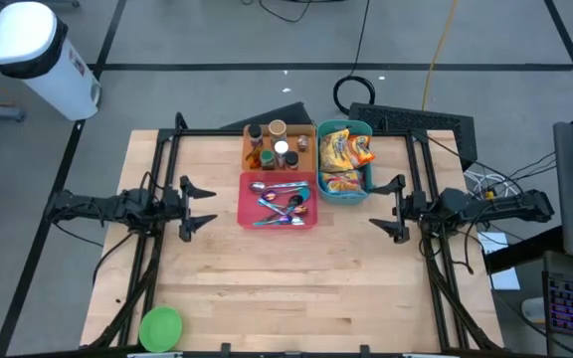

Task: Pick & Place Food Item
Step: Return to Home Position

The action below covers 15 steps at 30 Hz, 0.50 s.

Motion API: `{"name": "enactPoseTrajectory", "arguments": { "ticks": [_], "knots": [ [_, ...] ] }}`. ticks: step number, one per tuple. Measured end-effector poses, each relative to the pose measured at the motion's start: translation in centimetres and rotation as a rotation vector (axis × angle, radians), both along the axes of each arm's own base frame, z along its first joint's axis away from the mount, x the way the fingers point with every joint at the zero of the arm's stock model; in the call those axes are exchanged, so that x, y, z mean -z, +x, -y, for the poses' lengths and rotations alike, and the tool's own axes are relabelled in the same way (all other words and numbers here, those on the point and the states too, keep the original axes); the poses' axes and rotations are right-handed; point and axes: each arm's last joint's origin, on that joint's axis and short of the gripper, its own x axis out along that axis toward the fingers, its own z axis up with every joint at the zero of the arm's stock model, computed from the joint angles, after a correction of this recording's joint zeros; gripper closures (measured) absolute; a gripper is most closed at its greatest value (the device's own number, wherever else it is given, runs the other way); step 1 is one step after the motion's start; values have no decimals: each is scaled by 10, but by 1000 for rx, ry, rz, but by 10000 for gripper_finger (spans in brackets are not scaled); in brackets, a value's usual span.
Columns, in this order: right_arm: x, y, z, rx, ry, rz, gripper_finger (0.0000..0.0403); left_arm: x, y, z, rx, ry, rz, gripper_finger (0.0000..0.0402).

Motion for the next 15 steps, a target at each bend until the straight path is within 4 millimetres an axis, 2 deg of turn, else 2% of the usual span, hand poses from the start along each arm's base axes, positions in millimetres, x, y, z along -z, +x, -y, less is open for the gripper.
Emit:
{"name": "enactPoseTrajectory", "arguments": {
  "ticks": [15],
  "knots": [
    [0,0,0,0,0,0,12,0,0,0,0,0,0,87]
  ]
}}
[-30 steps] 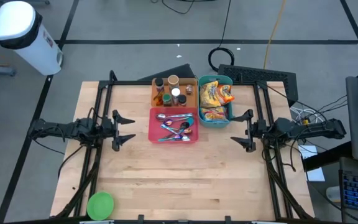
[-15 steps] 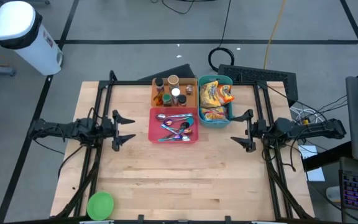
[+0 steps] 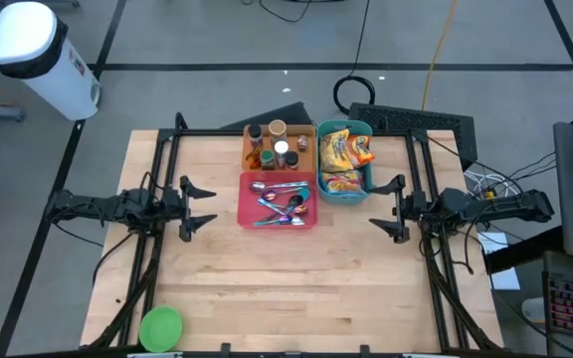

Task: Pick & Place Food Item
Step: Return to Home Position

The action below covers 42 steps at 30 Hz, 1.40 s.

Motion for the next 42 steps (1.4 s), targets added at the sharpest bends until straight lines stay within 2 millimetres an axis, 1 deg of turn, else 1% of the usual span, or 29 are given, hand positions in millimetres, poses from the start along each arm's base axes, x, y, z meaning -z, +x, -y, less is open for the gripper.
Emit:
{"name": "enactPoseTrajectory", "arguments": {
  "ticks": [10,17,24,30,37,42],
  "knots": [
    [0,0,0,0,0,0,12,0,0,0,0,0,1,83],
    [0,0,0,0,0,0,12,0,0,0,0,0,0,86],
    [0,0,0,0,0,0,12,0,0,0,0,0,0,80],
    [0,0,0,0,0,0,12,0,0,0,0,0,1,87],
    [0,0,0,0,0,0,12,0,0,0,0,0,1,78],
    [0,0,0,0,0,-1,12,0,0,0,0,0,1,83]
  ]
}}
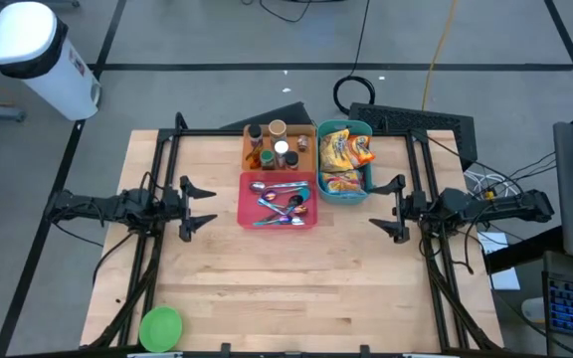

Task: Pick & Place Food Item
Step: Return to Home Position

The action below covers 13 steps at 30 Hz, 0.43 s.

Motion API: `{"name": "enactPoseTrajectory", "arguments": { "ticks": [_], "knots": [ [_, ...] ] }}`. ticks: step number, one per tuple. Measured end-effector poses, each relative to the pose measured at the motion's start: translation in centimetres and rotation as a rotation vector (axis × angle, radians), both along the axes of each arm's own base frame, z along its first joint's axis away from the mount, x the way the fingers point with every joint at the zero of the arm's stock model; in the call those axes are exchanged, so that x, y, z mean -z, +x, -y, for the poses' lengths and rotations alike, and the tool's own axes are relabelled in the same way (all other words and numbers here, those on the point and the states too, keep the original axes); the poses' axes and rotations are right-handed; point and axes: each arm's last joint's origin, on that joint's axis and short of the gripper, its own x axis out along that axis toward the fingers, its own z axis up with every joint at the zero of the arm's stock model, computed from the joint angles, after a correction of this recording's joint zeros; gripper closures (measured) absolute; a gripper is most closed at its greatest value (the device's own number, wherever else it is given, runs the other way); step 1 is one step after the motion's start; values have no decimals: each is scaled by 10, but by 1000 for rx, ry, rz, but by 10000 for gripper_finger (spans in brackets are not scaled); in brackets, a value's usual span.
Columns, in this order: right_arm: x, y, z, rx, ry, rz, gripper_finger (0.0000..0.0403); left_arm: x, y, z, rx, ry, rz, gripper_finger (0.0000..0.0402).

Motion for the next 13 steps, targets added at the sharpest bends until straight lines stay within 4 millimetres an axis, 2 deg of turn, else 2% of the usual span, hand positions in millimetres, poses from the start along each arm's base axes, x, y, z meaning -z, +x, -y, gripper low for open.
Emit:
{"name": "enactPoseTrajectory", "arguments": {
  "ticks": [13],
  "knots": [
    [0,0,0,0,0,0,12,0,0,0,0,0,0,76]
  ]
}}
